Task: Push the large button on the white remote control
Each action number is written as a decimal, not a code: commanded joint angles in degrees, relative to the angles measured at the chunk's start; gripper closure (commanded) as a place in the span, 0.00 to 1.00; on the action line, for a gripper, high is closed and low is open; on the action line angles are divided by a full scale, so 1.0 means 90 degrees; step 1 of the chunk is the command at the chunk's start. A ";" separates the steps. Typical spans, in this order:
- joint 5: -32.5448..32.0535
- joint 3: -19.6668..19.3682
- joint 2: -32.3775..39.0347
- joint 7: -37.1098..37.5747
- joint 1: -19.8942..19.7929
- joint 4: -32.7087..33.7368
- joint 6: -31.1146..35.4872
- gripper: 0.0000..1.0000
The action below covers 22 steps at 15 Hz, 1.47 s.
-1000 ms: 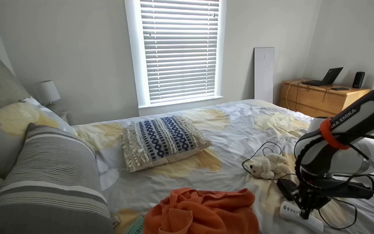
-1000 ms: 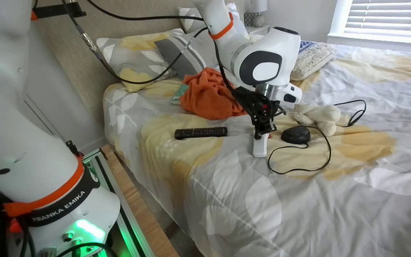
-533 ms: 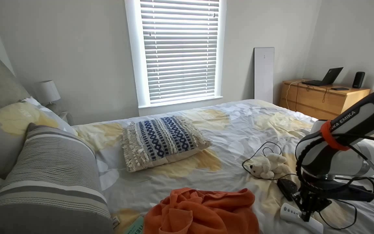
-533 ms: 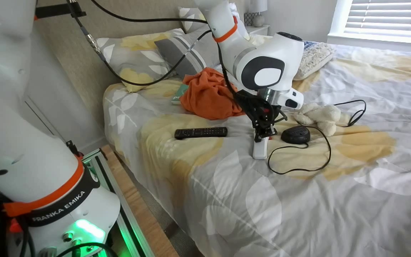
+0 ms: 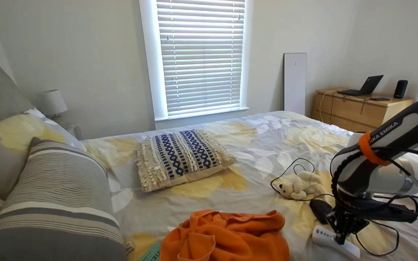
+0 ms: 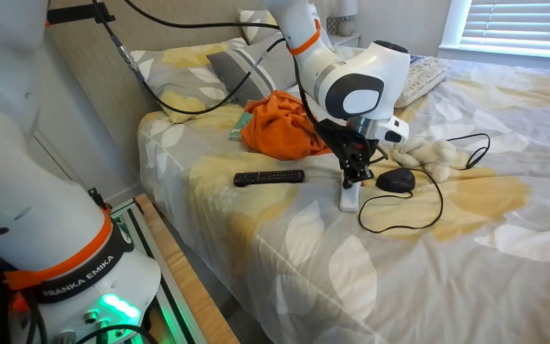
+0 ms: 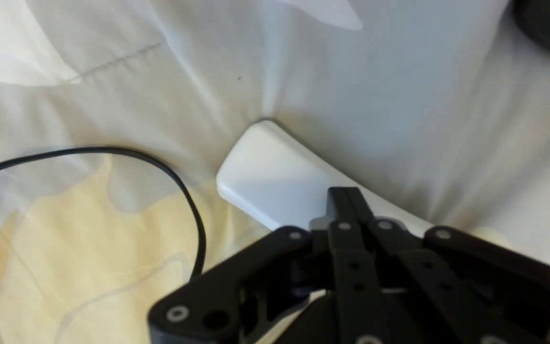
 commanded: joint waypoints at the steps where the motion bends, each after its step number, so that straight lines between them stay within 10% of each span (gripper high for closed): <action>1: -0.0095 -0.0066 -0.0518 0.0056 0.0150 -0.0318 0.0057 1.00; 7: -0.0291 -0.0191 -0.1653 0.0231 0.0419 -0.0968 -0.0014 1.00; 8: -0.0529 -0.0284 -0.1967 0.0311 0.0577 -0.1335 0.0273 0.74; 18: -0.3694 -0.0542 -0.4694 0.1499 0.1237 -0.3588 0.2624 0.07; 22: -0.4105 -0.0509 -0.5584 0.1115 0.1085 -0.4238 0.3960 0.00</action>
